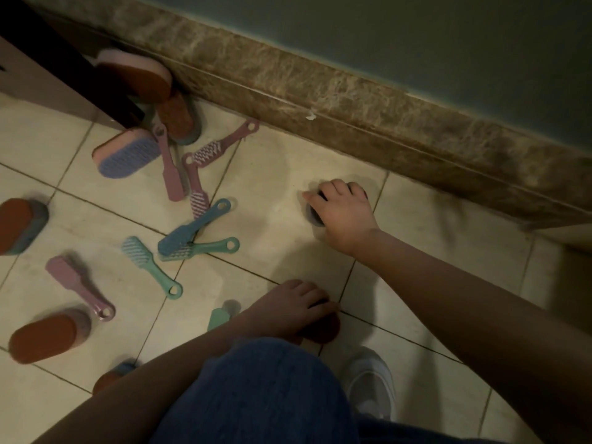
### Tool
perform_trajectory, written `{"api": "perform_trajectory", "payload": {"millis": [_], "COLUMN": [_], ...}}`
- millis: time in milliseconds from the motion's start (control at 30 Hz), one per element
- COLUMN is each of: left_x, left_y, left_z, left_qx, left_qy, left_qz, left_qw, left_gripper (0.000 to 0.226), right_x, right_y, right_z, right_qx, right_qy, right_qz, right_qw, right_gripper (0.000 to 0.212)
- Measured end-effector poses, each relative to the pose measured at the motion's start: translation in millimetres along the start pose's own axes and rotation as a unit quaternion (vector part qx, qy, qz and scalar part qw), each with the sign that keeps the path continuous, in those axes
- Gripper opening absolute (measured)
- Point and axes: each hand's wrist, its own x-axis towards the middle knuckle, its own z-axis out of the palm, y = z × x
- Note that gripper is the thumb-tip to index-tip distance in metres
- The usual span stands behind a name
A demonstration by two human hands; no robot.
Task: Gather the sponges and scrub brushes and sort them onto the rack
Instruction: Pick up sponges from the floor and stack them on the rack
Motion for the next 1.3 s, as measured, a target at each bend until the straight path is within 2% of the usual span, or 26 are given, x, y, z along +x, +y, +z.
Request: {"api": "perform_trajectory", "payload": {"millis": [200,367,600,767,900,1167,1300], "left_x": [2.9,2.5,-8.8,-36.3,-67.0,-129.0,-155.7], "left_y": [-5.4,-14.3,-19.6,7.7,43.5,139.5,192.0], "left_z": [-3.1,-4.0,-41.3,-113.0,-185.0,-357.0,-438.6], "left_qx": [-0.008,-0.038,-0.063,-0.098,-0.116,-0.1,-0.107], "left_qy": [0.04,0.043,0.065,0.096,0.09,0.046,0.07], "left_qz": [-0.014,-0.057,-0.12,-0.158,-0.168,-0.136,-0.14], "left_qw": [0.999,0.997,0.989,0.978,0.975,0.985,0.982], "left_gripper": [0.086,0.092,0.092,0.085,0.081,0.082,0.074], "right_x": [5.1,9.2,-2.2,-47.5,-97.2,-210.9,-270.5], "right_y": [-5.9,-8.0,-0.8,-11.9,-29.3,-52.8,-62.1], "right_z": [-18.0,-25.0,-59.5,-118.2,-182.5,-351.0,-439.7], "right_qx": [0.078,0.155,0.166,0.223,0.268,0.317,0.327], "right_qy": [0.108,0.148,0.109,0.103,0.102,0.136,0.155], "right_qz": [0.013,0.014,0.017,0.066,0.116,0.208,0.253], "right_qw": [0.991,0.977,0.98,0.967,0.951,0.915,0.897], "right_gripper": [0.078,0.051,0.031,0.028,0.03,0.023,0.024]}}
